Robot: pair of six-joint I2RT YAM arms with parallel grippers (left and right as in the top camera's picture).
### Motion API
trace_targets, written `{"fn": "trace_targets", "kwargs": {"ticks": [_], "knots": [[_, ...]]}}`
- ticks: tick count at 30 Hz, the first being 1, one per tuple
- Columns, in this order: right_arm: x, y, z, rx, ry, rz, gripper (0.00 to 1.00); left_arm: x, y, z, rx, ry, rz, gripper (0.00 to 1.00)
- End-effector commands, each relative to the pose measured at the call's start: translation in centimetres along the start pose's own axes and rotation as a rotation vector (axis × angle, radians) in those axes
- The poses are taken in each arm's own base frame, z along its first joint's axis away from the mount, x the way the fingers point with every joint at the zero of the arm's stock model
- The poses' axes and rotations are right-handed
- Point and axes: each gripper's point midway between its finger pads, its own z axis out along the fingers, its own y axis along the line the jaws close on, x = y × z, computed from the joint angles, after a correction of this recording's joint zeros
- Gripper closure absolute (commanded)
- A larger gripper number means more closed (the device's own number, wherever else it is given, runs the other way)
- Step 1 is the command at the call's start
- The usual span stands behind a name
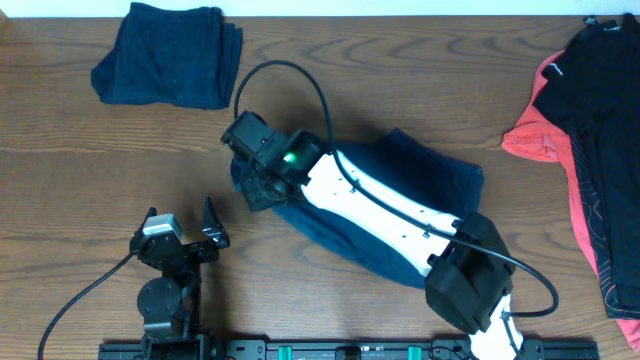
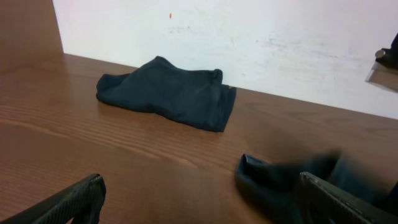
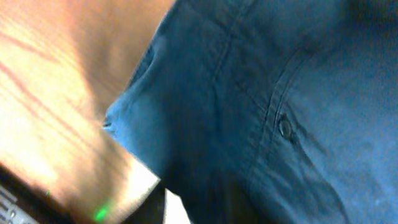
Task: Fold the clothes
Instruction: 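Drag the navy shorts to the table center with the right gripper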
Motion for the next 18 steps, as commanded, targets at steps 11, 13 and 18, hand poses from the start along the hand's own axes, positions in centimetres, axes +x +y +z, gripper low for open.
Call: {"fn": "trace_targets", "kwargs": {"ticks": [11, 13, 18], "knots": [[-0.2, -7.2, -3.1, 0.154, 0.037, 0.087, 0.21, 1.6, 0.8, 0.1, -0.035, 0.044, -0.006, 0.02], [-0.1, -11.0, -4.9, 0.248, 0.044, 0.14, 0.17, 1.6, 0.8, 0.1, -0.035, 0.044, -0.006, 0.02], [1.6, -19.5, -8.1, 0.403, 0.129, 0.302, 0.29, 1.6, 0.8, 0.1, -0.035, 0.044, -0.006, 0.02]]}}
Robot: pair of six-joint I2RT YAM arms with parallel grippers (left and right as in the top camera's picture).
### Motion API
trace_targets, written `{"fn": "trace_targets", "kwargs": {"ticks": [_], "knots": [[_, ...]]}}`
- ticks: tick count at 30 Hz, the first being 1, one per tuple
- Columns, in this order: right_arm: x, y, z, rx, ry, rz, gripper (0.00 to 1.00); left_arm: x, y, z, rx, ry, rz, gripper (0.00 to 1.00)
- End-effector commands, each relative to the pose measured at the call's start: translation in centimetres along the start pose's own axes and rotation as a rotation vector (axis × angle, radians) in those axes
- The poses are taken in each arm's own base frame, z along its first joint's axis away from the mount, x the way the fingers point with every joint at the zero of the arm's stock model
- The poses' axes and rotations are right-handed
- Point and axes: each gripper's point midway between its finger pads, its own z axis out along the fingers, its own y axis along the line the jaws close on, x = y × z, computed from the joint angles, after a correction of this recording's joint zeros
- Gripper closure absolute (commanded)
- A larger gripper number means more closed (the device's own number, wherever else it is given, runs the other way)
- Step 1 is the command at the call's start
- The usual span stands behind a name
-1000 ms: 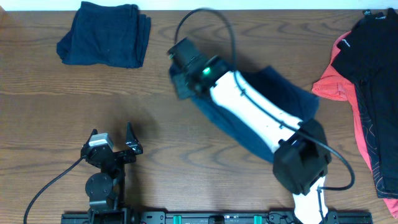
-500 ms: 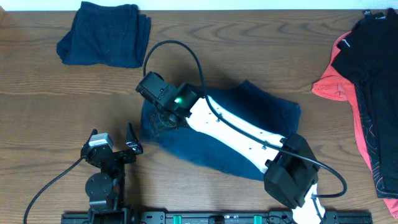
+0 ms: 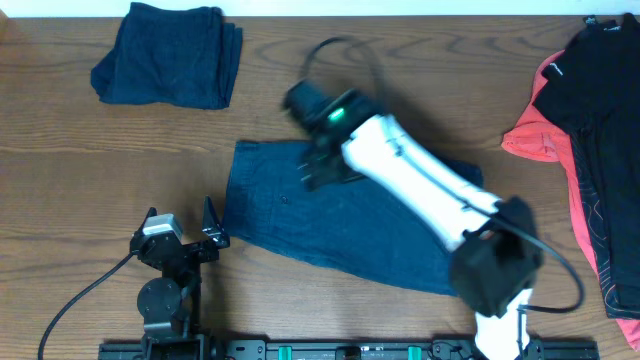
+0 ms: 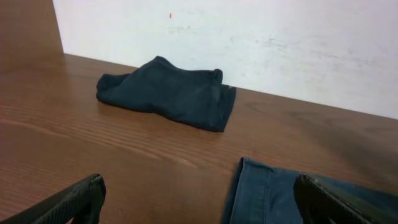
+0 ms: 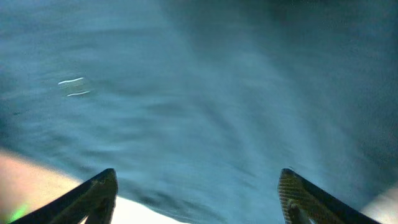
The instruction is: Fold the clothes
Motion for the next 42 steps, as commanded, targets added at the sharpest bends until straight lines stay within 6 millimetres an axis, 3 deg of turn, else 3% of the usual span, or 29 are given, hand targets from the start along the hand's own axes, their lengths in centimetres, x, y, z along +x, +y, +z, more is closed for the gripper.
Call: {"fn": "trace_targets", "kwargs": {"ticks": [1, 5, 8, 10, 12, 13, 20, 26, 35, 42], "knots": [[-1.0, -5.5, -1.5, 0.086, -0.021, 0.097, 0.34, 1.6, 0.8, 0.1, -0.036, 0.044, -0.006, 0.02], [-0.7, -12.0, -1.1, 0.229, 0.025, 0.169, 0.37, 1.6, 0.8, 0.1, -0.036, 0.044, -0.006, 0.02], [-0.4, -15.4, -0.1, 0.24, 0.067, 0.249, 0.37, 1.6, 0.8, 0.1, -0.036, 0.044, -0.006, 0.02], [0.0, -16.8, 1.0, 0.217, 0.102, 0.271, 0.55, 1.6, 0.8, 0.1, -0.036, 0.044, -0.006, 0.02], [0.4, -17.9, 2.6, 0.185, 0.129, 0.257, 0.93, 1.6, 0.8, 0.1, -0.036, 0.044, -0.006, 0.02], [0.7, -18.4, 3.4, 0.176, 0.138, 0.257, 0.99, 1.6, 0.8, 0.1, -0.036, 0.044, -0.006, 0.02], [4.5, -20.2, 8.7, 0.058, 0.254, 0.372, 0.99, 1.6, 0.8, 0.1, -0.036, 0.044, -0.006, 0.02], [6.3, -20.6, 10.9, 0.021, 0.283, 0.396, 0.99, 1.6, 0.8, 0.1, -0.036, 0.044, -0.006, 0.02], [6.4, -20.2, 14.5, -0.01, 0.208, 0.427, 0.99, 1.6, 0.8, 0.1, -0.036, 0.044, -0.006, 0.02], [5.6, -22.0, 16.0, 0.014, 0.12, 0.501, 0.99, 1.6, 0.8, 0.1, -0.036, 0.044, -0.006, 0.02]]}}
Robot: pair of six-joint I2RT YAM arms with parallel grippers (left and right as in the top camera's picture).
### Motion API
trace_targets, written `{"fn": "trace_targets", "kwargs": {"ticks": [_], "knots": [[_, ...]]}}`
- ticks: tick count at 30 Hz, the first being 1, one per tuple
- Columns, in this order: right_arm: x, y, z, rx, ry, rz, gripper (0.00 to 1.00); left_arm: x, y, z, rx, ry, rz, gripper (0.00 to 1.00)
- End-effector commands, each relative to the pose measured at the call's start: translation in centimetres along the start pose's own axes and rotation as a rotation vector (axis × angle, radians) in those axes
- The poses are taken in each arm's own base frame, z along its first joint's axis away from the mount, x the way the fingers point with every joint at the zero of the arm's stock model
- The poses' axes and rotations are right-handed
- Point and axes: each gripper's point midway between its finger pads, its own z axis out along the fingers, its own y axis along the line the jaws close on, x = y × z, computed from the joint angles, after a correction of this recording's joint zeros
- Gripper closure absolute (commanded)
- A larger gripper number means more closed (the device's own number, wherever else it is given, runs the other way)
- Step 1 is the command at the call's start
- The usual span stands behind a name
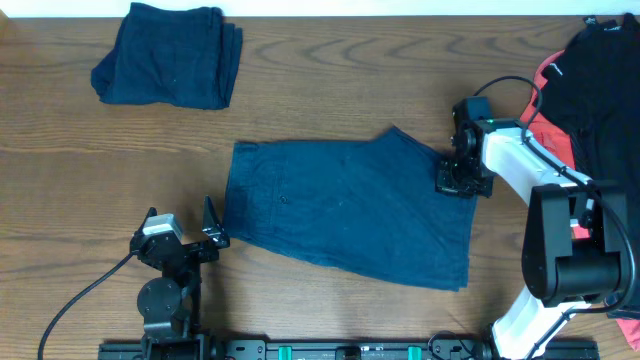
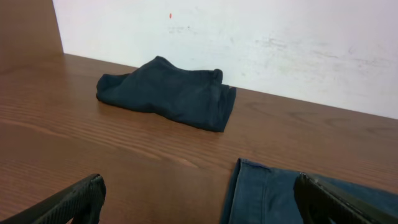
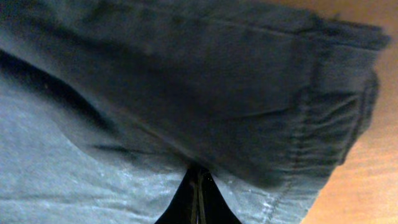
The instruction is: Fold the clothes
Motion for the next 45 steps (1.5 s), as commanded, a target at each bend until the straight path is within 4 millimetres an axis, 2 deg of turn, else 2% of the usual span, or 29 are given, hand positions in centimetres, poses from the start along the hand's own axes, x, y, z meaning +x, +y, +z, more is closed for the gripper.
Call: {"fn": "trace_targets", "kwargs": {"ticks": [1, 8, 12, 16, 19, 21, 22, 24, 26, 28, 30, 32, 35, 41, 45], "knots": [[0.5, -1.7, 3.2, 0.026, 0.035, 0.081, 0.98, 1.6, 0.8, 0.1, -0.036, 0.044, -0.006, 0.02], [-2.3, -2.0, 3.1, 0.01, -0.072, 0.107, 0.99, 1.6, 0.8, 0.1, -0.036, 0.044, -0.006, 0.02], [-2.5, -2.0, 3.1, 0.01, -0.08, 0.107, 0.98, 1.6, 0.8, 0.1, -0.036, 0.044, -0.006, 0.02], [-1.9, -2.2, 2.9, 0.017, -0.057, 0.147, 0.98, 1.6, 0.8, 0.1, -0.036, 0.044, -0.006, 0.02], [-1.6, -2.2, 1.7, 0.014, -0.063, 0.175, 0.99, 1.6, 0.8, 0.1, -0.036, 0.044, -0.006, 0.02], [-1.9, -2.1, 0.0, 0.001, -0.096, 0.174, 0.99, 1.6, 0.8, 0.1, -0.036, 0.044, -0.006, 0.02], [-2.1, -2.0, -1.2, -0.01, -0.123, 0.173, 0.95, 1.6, 0.8, 0.1, -0.036, 0.044, -0.006, 0.02], [-2.4, -1.9, -3.9, -0.03, -0.179, 0.173, 0.71, 1.6, 0.8, 0.1, -0.036, 0.044, -0.006, 0.02], [-2.2, -2.0, -6.3, -0.048, -0.225, 0.173, 0.39, 1.6, 0.8, 0.1, -0.036, 0.044, -0.005, 0.02], [-1.7, -2.1, -8.6, -0.062, -0.261, 0.173, 0.12, 1.6, 0.8, 0.1, -0.036, 0.044, -0.006, 0.02], [-0.8, -2.3, -10.6, -0.069, -0.283, 0.165, 0.01, 1.6, 0.8, 0.1, -0.036, 0.044, -0.006, 0.02], [0.2, -2.6, -11.8, -0.07, -0.284, 0.166, 0.01, 1.6, 0.8, 0.1, -0.036, 0.044, -0.006, 0.02], [2.1, -2.6, -12.5, -0.075, -0.246, 0.158, 0.01, 1.6, 0.8, 0.1, -0.036, 0.044, -0.006, 0.02], [5.7, -3.3, -11.9, -0.032, -0.1, 0.155, 0.01, 1.6, 0.8, 0.1, -0.036, 0.044, -0.006, 0.02], [5.9, -2.9, -12.2, -0.062, -0.102, 0.157, 0.01, 1.5, 0.8, 0.1, -0.035, 0.04, -0.006, 0.02]]}}
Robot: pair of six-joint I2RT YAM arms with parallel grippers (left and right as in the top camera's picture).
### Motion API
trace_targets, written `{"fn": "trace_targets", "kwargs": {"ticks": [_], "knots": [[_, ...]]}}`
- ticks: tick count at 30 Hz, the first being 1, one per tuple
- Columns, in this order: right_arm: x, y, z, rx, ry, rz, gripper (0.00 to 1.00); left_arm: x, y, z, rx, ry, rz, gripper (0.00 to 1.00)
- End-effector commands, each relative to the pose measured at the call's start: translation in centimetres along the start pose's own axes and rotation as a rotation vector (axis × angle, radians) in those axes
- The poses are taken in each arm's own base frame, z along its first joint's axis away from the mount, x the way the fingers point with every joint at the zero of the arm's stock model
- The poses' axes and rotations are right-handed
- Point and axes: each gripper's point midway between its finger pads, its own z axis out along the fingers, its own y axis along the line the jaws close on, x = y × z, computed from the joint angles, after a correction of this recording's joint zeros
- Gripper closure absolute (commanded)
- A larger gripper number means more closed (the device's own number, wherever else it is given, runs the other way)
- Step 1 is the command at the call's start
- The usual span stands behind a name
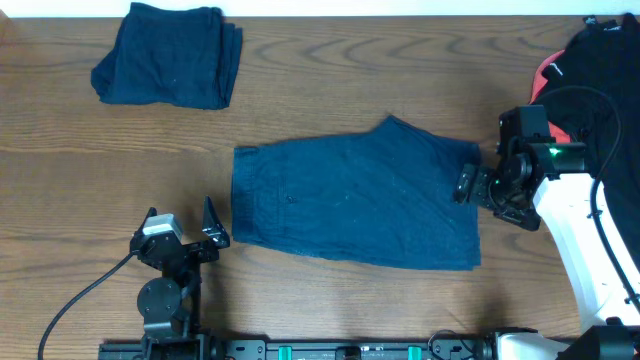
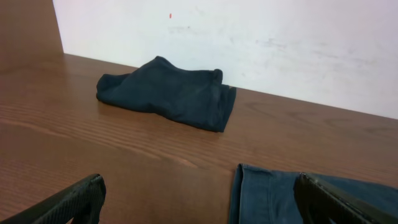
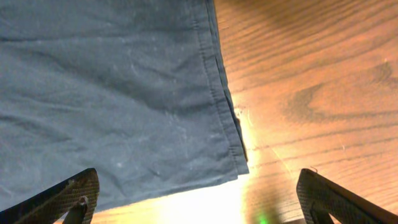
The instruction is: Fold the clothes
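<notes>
A pair of blue shorts (image 1: 350, 205) lies spread flat at the table's middle, waistband to the left. My right gripper (image 1: 478, 188) hovers open over the shorts' right hem. In the right wrist view, the hem (image 3: 221, 99) runs between the wide-apart fingers (image 3: 74, 193) of that gripper (image 3: 199, 208), which hold nothing. My left gripper (image 1: 185, 240) rests open near the front left. In its wrist view the waistband corner (image 2: 267, 193) lies just ahead of the gripper (image 2: 199, 208).
A folded dark blue garment (image 1: 165, 55) sits at the back left, also in the left wrist view (image 2: 168, 93) before a white wall. A pile of black and red clothes (image 1: 590, 70) lies at the right edge, close behind my right arm.
My right gripper was shut on the shorts' right hem; now it is open, off the cloth and slightly further right. The shorts lie flatter, their right edge straighter. The left arm is unchanged.
My right arm first reached across bunched shorts to their left end. Then the left half lay flat and the gripper was open over the upper middle. Later it pinched the right hem, and now the shorts are spread out and released.
</notes>
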Motion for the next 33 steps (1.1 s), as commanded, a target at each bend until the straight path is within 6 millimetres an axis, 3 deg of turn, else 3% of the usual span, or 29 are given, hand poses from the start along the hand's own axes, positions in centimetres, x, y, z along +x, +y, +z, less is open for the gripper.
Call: {"fn": "trace_targets", "kwargs": {"ticks": [1, 8, 13, 17, 25, 29, 33], "knots": [[-0.1, 0.6, -0.8, -0.038, -0.021, 0.014, 0.01, 1.5, 0.8, 0.1, -0.035, 0.042, -0.006, 0.02], [-1.0, 0.9, -5.3, -0.124, -0.219, 0.035, 0.01, 1.8, -0.4, 0.1, 0.03, 0.058, -0.037, 0.02], [-0.8, 0.8, -7.2, -0.156, -0.283, 0.033, 0.01, 1.4, -6.7, -1.6, 0.399, 0.1, -0.057, 0.02], [-0.8, 0.8, -7.3, -0.158, -0.287, 0.033, 0.01, -1.4, -7.8, -2.5, 0.452, 0.072, -0.147, 0.02], [-0.7, 0.8, -7.2, -0.157, -0.285, 0.033, 0.01, -9.1, -8.7, -3.9, 0.432, 0.028, -0.042, 0.02], [-0.7, 0.8, -7.2, -0.157, -0.285, 0.033, 0.01, -10.5, -9.0, -3.1, 0.402, 0.205, 0.035, 0.02], [-0.7, 0.8, -7.2, -0.157, -0.285, 0.033, 0.01, -10.7, -9.1, -1.6, 0.376, 0.44, 0.056, 0.02]]}}
